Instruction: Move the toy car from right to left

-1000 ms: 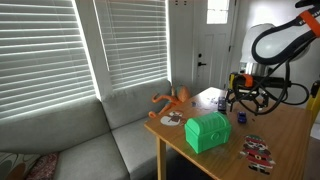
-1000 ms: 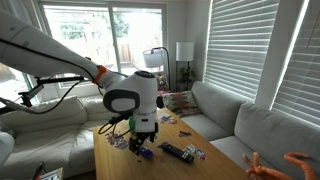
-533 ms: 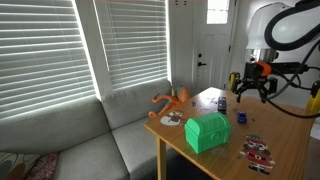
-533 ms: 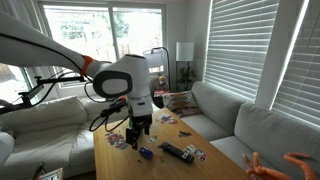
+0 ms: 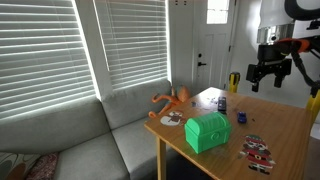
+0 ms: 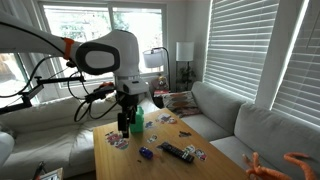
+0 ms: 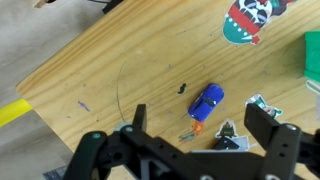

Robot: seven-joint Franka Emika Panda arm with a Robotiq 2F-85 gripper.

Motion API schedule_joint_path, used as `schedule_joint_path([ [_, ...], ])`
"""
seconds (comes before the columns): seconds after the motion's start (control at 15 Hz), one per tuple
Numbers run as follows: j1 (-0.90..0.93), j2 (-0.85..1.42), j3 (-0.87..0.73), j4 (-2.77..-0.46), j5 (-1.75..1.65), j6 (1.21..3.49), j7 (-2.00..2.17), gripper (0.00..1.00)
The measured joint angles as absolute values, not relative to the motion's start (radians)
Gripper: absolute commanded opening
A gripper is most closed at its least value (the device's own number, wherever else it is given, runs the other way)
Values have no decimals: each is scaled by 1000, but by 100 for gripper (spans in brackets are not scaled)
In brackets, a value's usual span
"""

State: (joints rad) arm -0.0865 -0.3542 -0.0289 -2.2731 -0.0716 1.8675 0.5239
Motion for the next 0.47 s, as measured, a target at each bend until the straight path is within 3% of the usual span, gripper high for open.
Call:
schedule_joint_path([
  [0.47,-91,-377,-29,-2263,-72,1851,448,100],
])
